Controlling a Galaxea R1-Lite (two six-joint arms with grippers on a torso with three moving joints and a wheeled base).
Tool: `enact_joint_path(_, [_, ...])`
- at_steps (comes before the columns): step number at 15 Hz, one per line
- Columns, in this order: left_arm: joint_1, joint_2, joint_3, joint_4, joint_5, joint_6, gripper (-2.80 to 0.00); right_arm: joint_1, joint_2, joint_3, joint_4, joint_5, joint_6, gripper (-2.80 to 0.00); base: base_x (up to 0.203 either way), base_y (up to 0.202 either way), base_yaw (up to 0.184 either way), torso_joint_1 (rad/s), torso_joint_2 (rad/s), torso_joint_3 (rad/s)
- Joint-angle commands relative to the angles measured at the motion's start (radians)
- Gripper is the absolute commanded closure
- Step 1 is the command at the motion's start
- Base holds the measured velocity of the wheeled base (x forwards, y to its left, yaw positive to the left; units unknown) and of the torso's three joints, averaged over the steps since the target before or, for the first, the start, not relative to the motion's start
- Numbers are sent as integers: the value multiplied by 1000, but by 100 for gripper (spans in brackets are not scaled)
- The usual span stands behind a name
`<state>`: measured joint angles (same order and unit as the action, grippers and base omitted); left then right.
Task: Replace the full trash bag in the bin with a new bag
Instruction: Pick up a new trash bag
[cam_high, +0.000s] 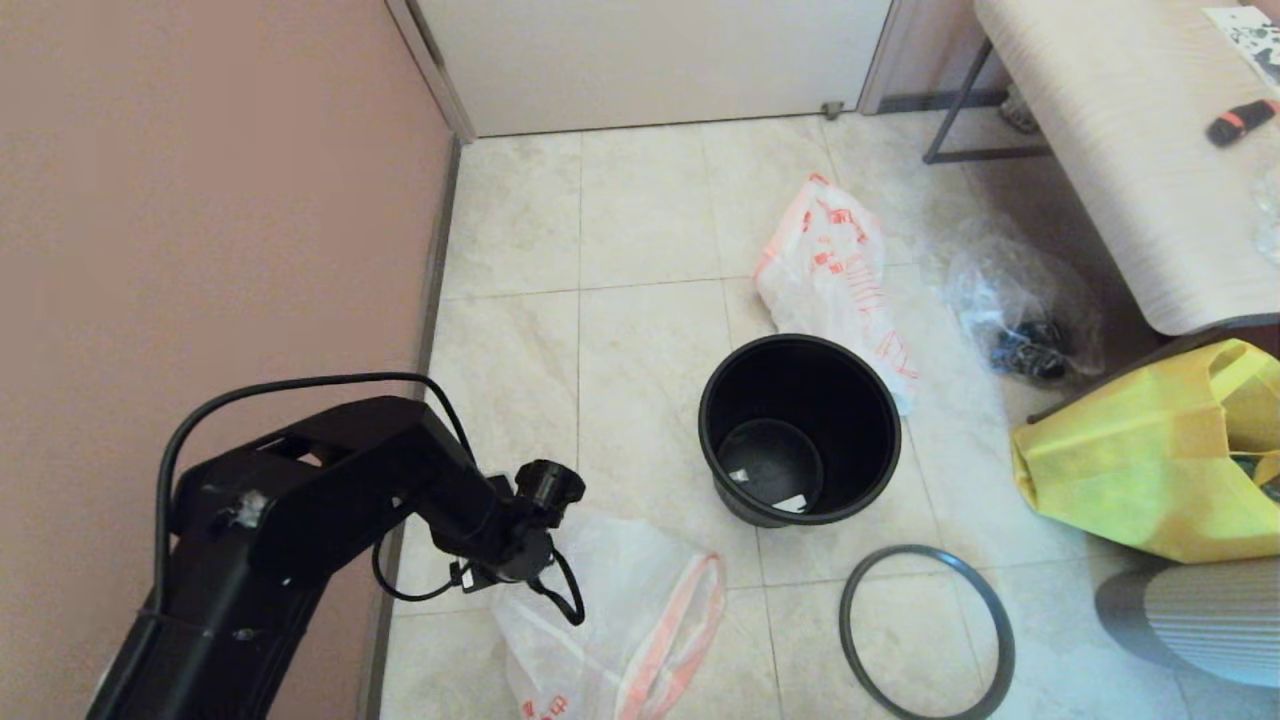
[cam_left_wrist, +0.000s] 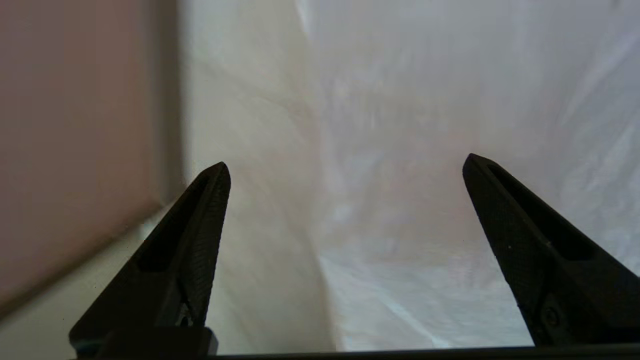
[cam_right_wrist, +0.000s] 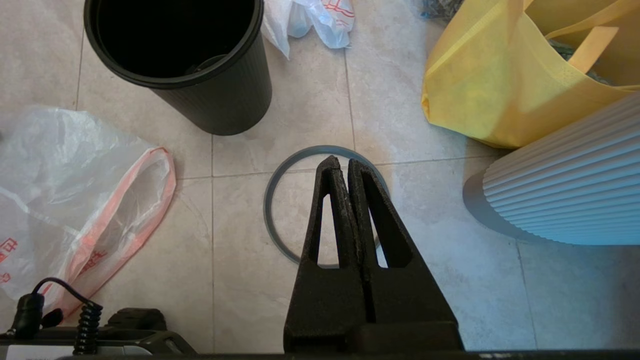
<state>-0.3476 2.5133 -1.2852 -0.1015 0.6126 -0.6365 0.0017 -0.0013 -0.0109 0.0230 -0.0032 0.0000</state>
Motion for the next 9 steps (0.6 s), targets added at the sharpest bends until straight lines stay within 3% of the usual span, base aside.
enact_joint_path(1, [15, 30, -35, 32, -111, -10, -280, 0, 1, 0, 0, 0, 0, 0, 0, 0, 0, 0, 0, 0])
enact_joint_path(2, [27, 37, -70, 56, -147, -14, -280, 0, 1, 0, 0, 0, -1, 0, 0, 0, 0, 0, 0, 0])
enact_joint_path(5, [53, 53, -162, 69, -163, -44, -280, 0, 1, 0, 0, 0, 0, 0, 0, 0, 0, 0, 0, 0])
enact_joint_path(6, [57, 53, -168, 72, -201, -60, -280, 0, 1, 0, 0, 0, -2, 0, 0, 0, 0, 0, 0, 0])
enact_joint_path(9, [58, 95, -194, 133, -217, -31, -280, 1, 1, 0, 0, 0, -1, 0, 0, 0, 0, 0, 0, 0])
